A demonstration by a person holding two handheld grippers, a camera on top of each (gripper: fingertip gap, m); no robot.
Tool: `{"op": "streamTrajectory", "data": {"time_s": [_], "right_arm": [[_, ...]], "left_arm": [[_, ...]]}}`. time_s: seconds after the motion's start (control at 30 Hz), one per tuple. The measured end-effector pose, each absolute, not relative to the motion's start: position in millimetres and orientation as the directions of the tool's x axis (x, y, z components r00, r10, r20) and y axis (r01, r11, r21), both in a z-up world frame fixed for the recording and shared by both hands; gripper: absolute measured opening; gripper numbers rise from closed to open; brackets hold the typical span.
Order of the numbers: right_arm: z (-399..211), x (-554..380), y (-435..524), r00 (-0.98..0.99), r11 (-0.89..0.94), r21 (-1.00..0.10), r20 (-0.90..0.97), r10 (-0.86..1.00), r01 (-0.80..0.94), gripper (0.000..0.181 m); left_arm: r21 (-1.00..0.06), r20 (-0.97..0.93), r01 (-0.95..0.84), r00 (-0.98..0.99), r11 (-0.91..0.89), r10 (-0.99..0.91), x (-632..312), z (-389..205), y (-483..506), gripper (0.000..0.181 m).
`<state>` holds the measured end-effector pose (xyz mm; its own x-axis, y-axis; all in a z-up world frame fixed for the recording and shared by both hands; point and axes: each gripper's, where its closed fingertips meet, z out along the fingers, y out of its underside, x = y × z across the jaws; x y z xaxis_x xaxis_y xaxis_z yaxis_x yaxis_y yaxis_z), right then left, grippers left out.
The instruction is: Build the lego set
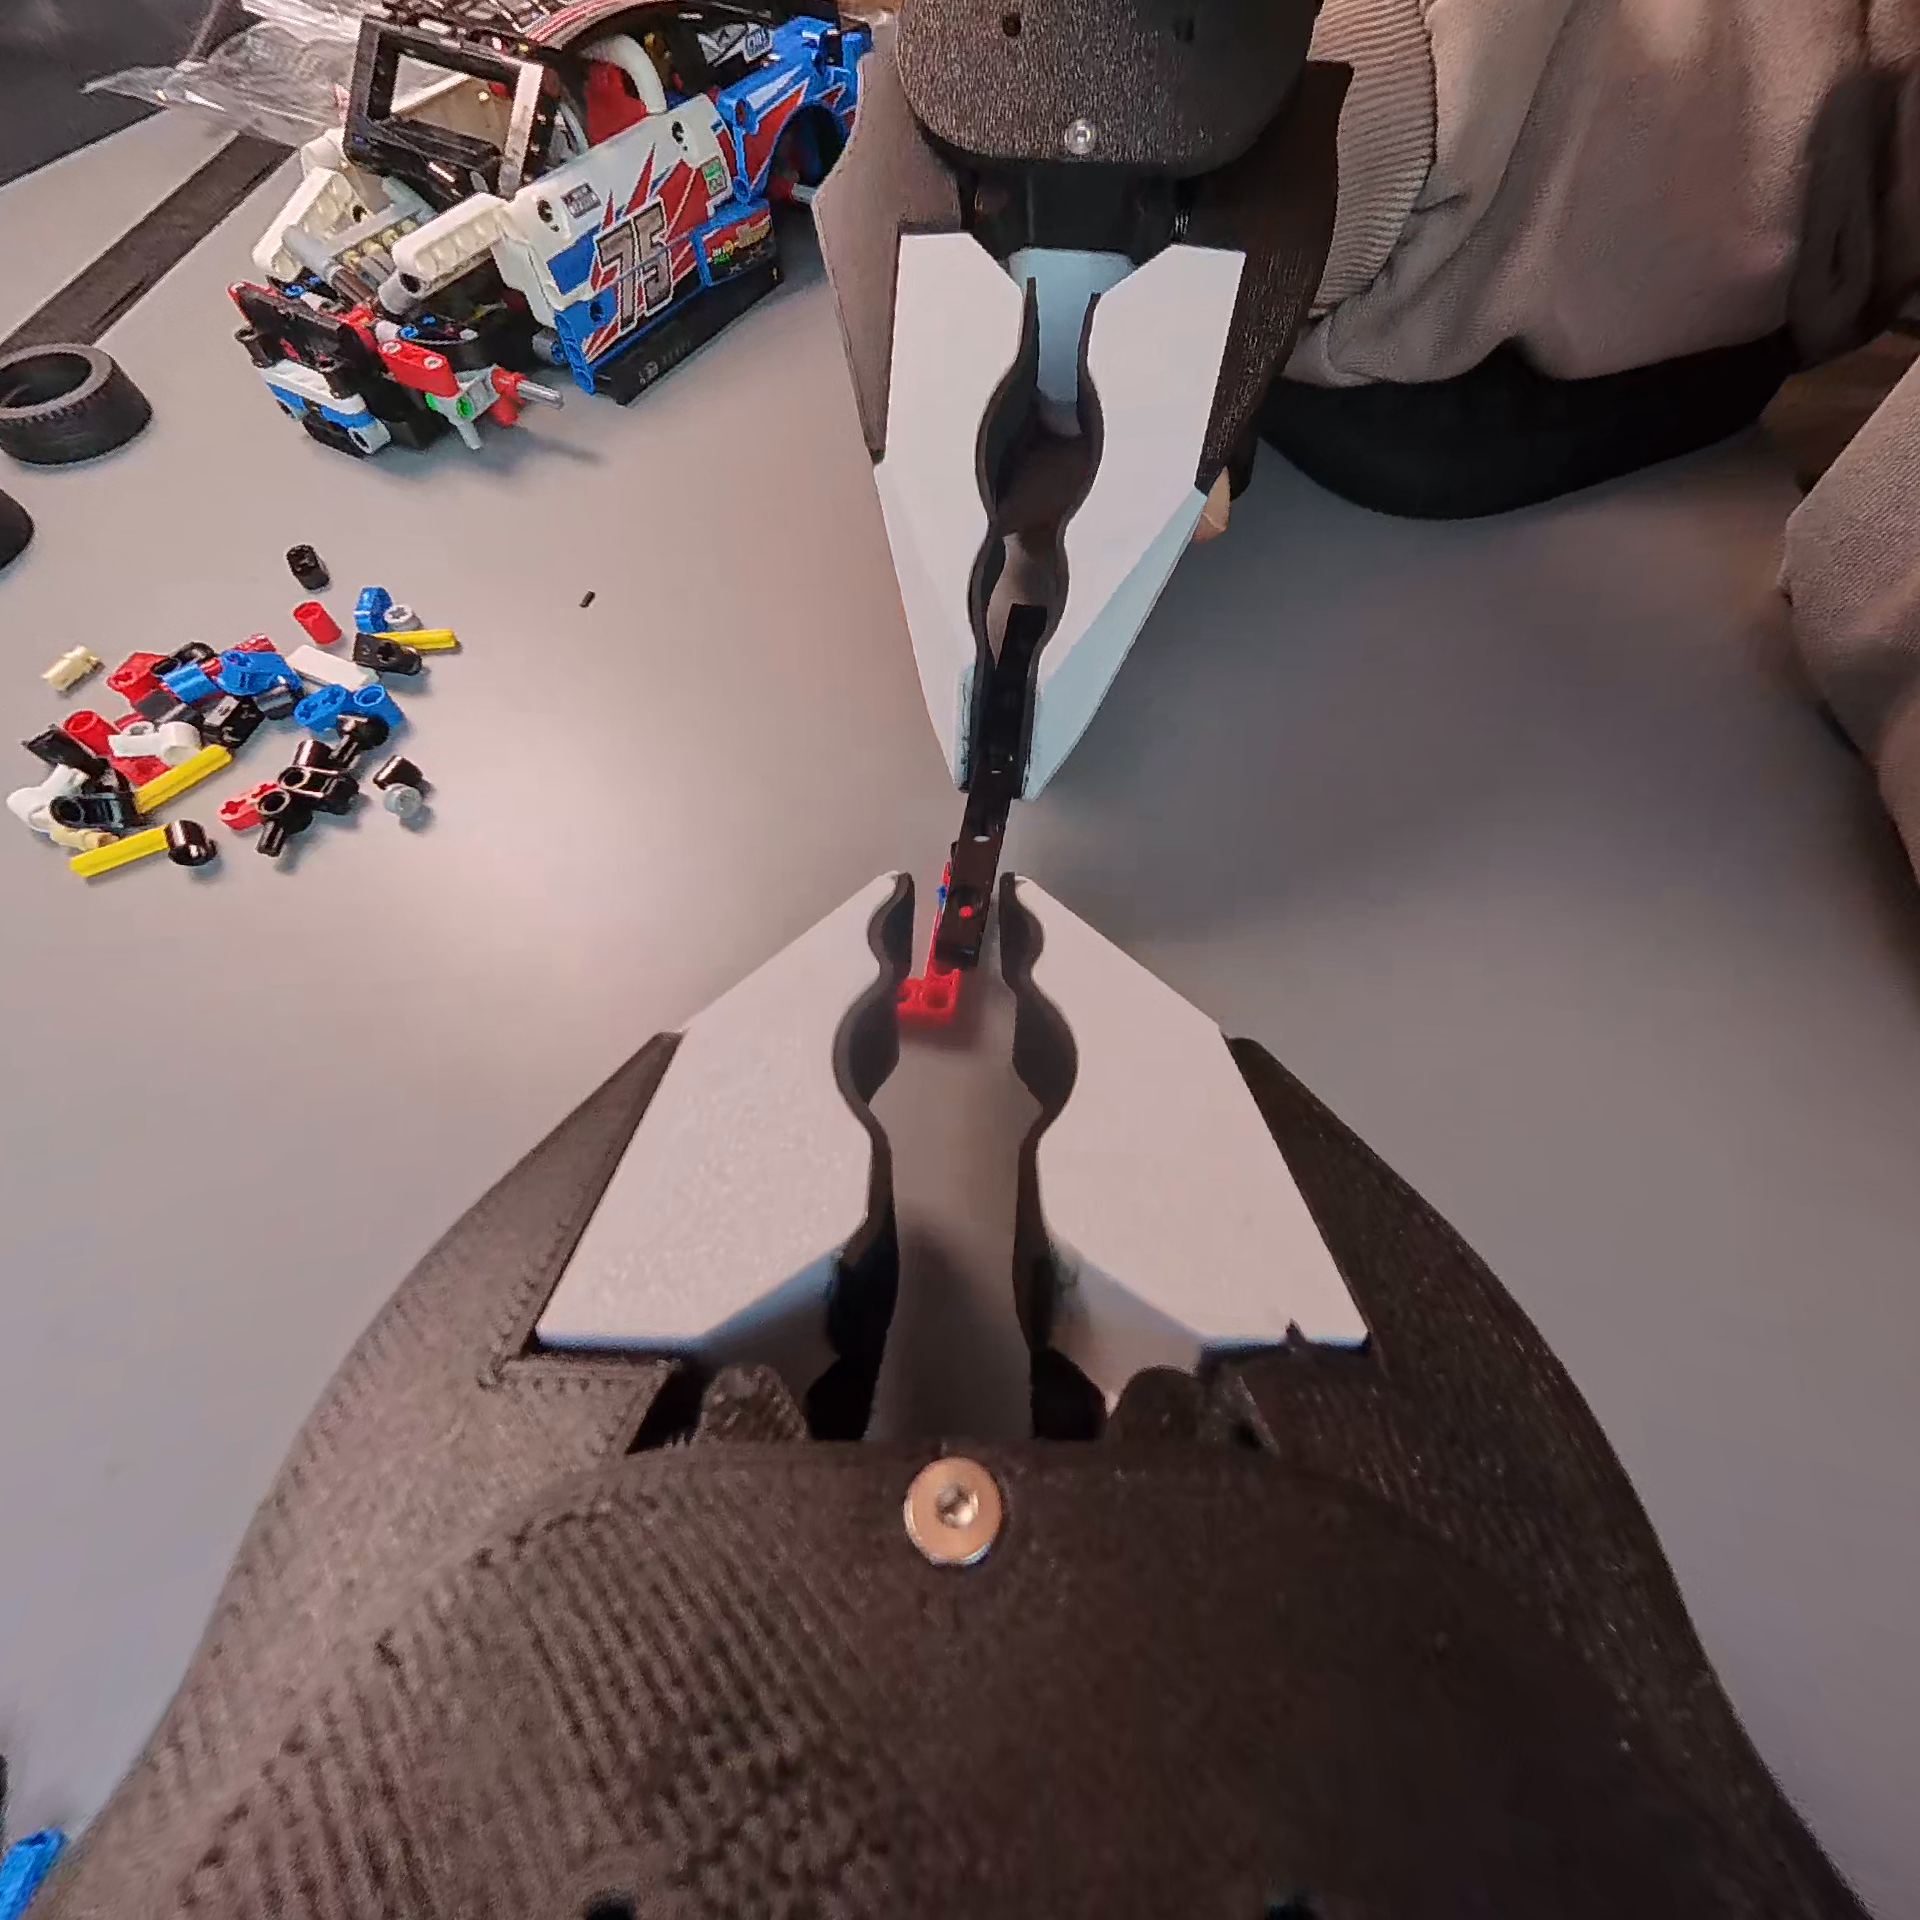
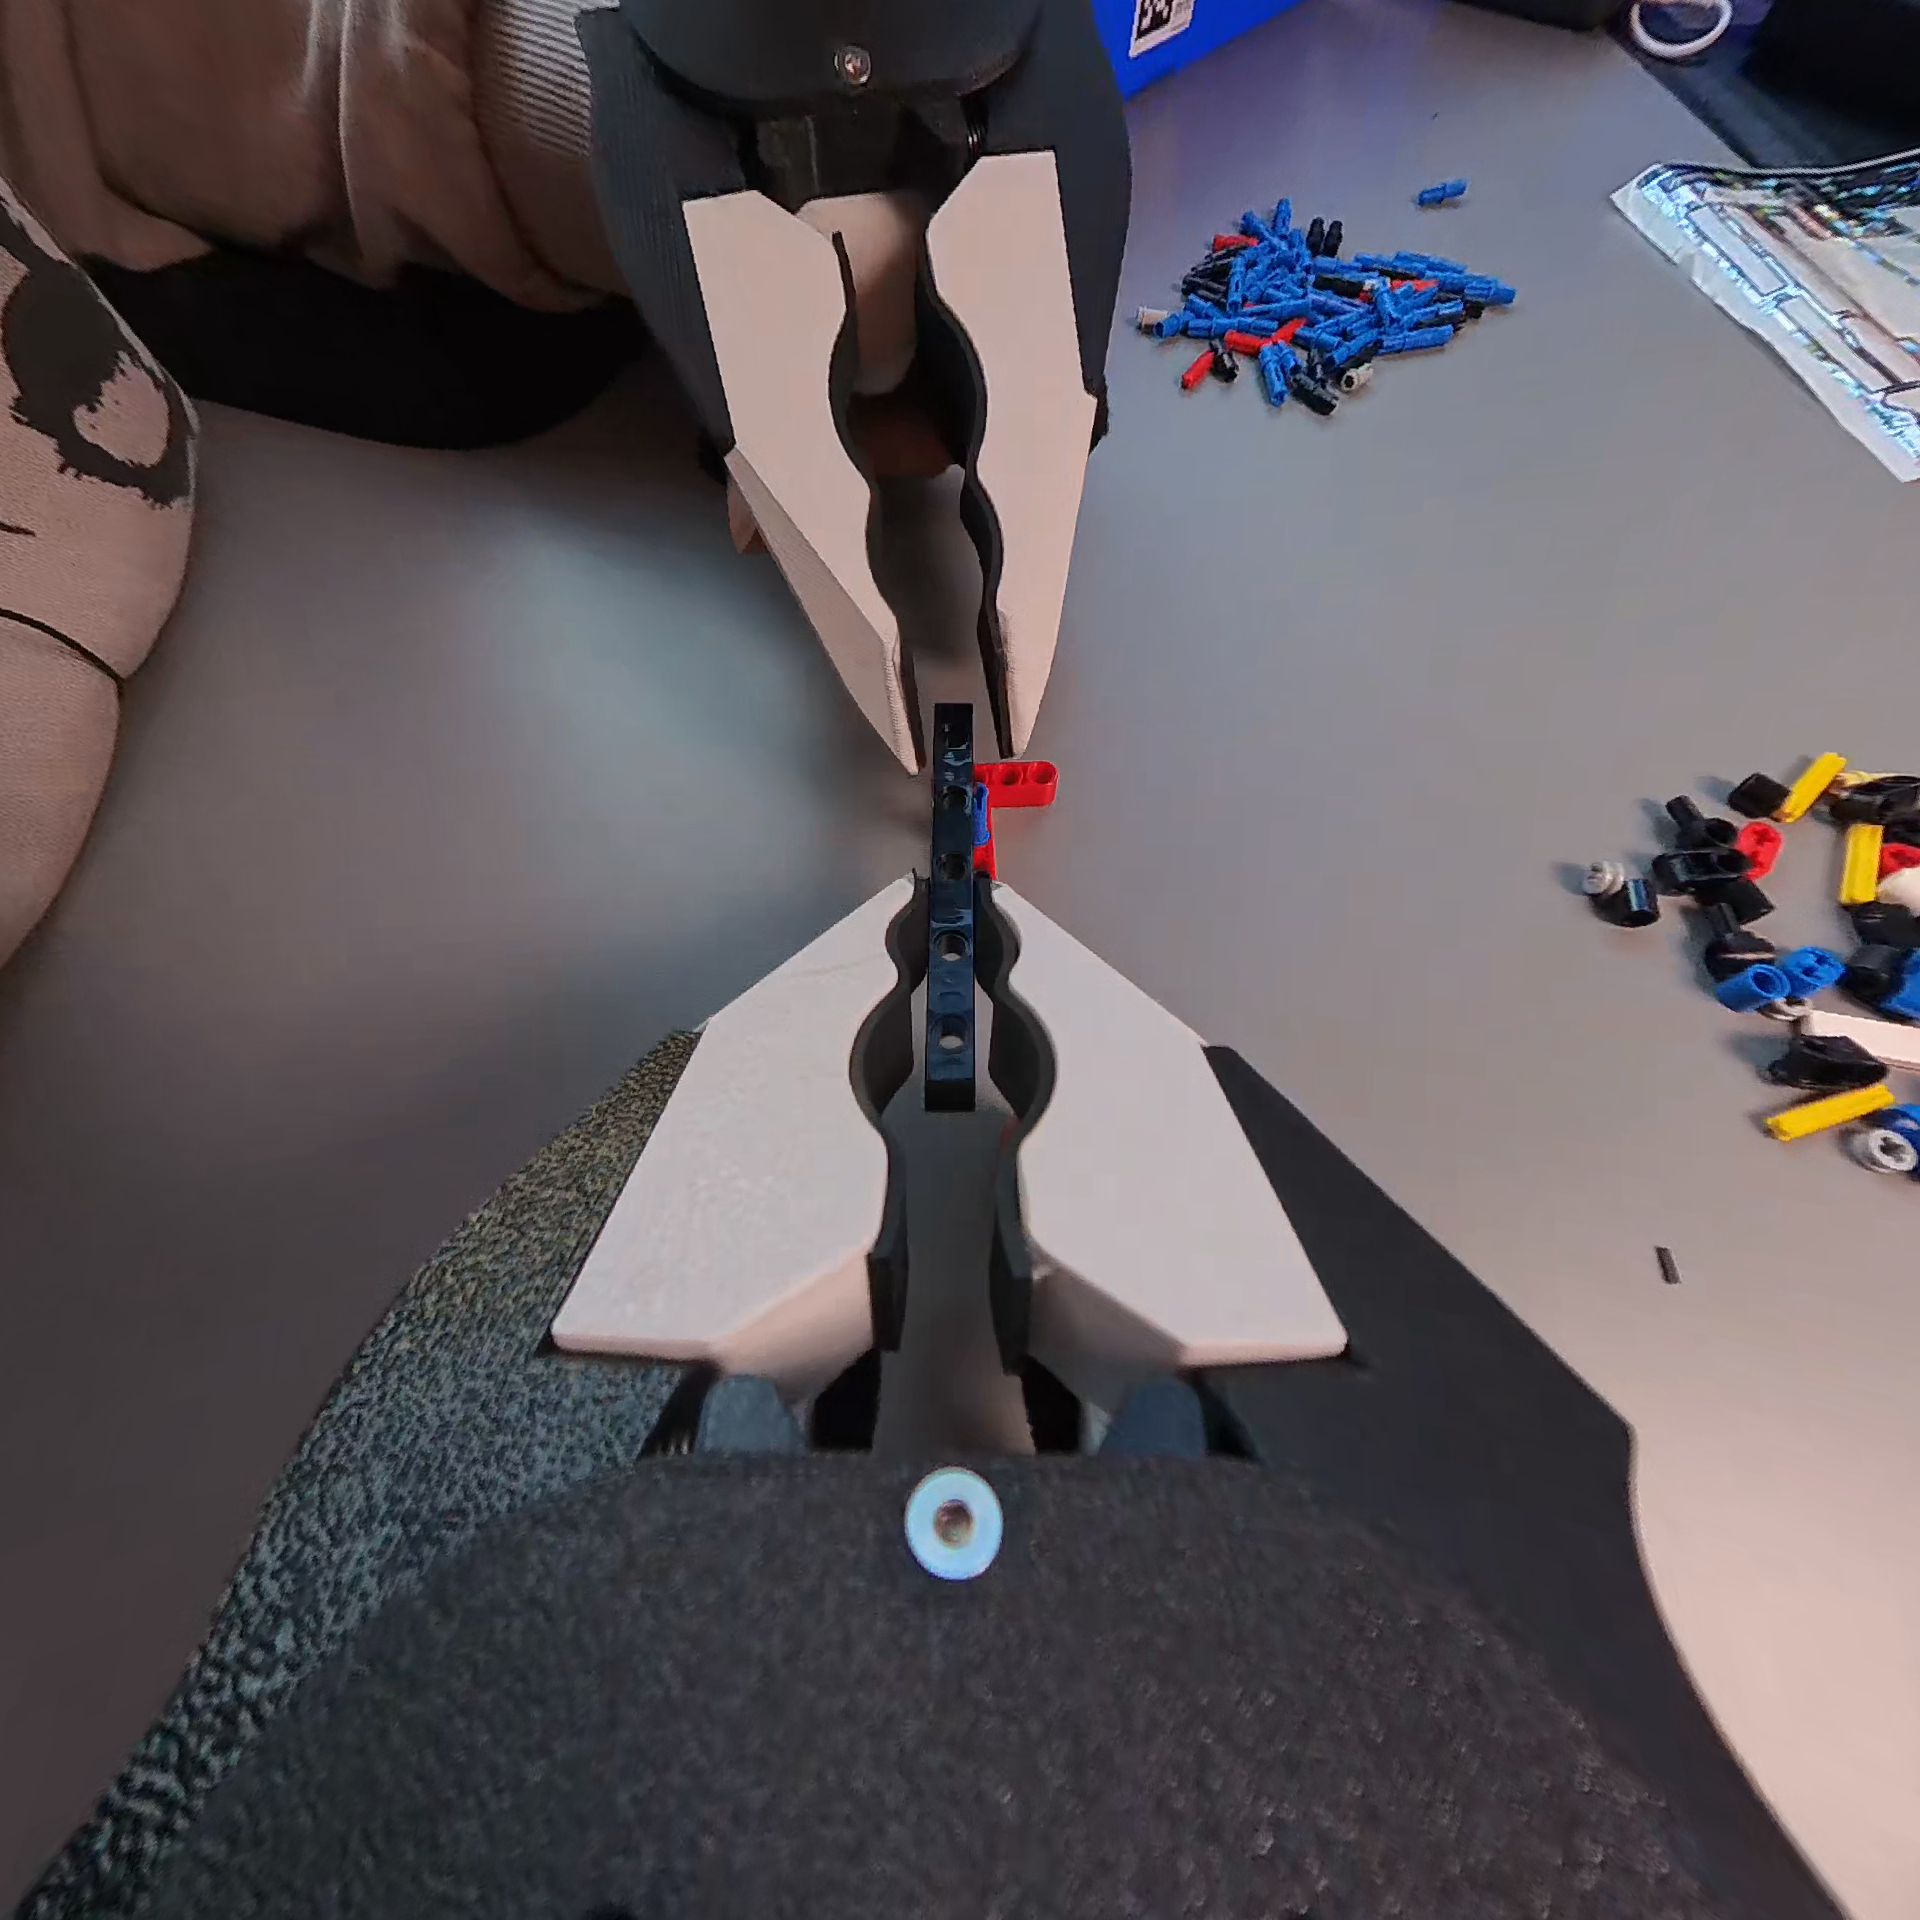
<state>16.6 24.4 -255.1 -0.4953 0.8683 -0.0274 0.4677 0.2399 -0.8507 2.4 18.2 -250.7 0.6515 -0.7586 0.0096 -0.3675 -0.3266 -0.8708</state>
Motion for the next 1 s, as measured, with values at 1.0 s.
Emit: {"op": "streamTrajectory", "data": {"time_s": [1.0], "right_arm": [[-252, 17, 35, -0.479, 0.279, -0.845, 0.031, 0.877, 0.456, 0.008]], "left_arm": [[-0.865, 0.007, -0.373, 0.662, -0.337, -0.749, 8, -252, 26, 0.006]]}}
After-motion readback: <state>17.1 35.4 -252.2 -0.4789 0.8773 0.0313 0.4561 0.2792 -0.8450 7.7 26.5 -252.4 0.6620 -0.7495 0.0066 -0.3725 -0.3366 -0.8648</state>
